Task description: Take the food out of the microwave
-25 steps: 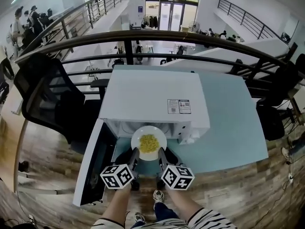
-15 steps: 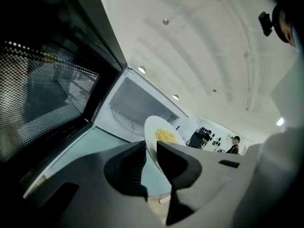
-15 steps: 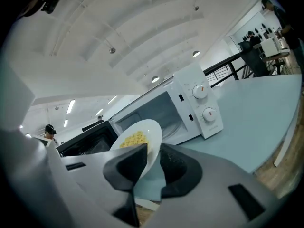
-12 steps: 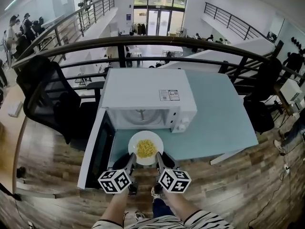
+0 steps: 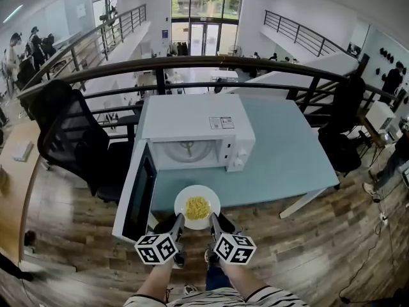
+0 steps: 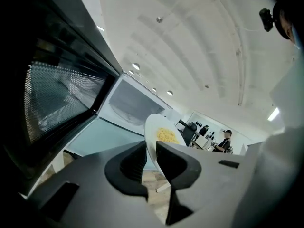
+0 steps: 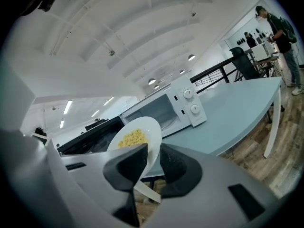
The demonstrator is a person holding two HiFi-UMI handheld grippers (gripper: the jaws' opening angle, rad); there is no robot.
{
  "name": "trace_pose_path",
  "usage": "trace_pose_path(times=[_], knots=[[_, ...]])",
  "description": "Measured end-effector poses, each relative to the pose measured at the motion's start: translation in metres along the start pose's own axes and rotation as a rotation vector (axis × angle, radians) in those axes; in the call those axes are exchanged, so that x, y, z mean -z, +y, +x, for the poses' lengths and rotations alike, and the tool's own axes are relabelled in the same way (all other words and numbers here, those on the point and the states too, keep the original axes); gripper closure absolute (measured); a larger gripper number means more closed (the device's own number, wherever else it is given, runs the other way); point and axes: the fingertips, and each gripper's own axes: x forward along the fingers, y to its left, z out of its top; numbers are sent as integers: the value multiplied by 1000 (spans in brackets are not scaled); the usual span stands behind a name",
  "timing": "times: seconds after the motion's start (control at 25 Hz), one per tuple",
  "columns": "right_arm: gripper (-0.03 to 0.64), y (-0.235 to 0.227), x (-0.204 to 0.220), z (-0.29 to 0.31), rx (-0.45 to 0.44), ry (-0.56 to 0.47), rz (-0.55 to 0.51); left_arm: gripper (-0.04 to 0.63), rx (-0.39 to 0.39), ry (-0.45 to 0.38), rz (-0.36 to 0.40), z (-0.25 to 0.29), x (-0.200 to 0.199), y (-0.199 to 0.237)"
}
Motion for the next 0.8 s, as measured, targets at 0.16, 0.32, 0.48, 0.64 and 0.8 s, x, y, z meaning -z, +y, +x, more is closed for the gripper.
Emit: trace_pose_path(times=[0.16,0.32,0.48,0.64,0.8], knots=[[526,5,14,-21,12,12,-17,521,1,13,-8,-21,16,-4],[526,8,27,-40,15,16,-31,522,3,23,-17,-41,32,-8],[526,13,42,-56,1,30,-33,523,5,23,-23,-57,42,-10],[526,17,54,-71,-6,44,-30,526,5,26,-25,-74,52,-13],[526,17,64,-87,-3,50,-13,526,12,40,-22,-87,64,-18]])
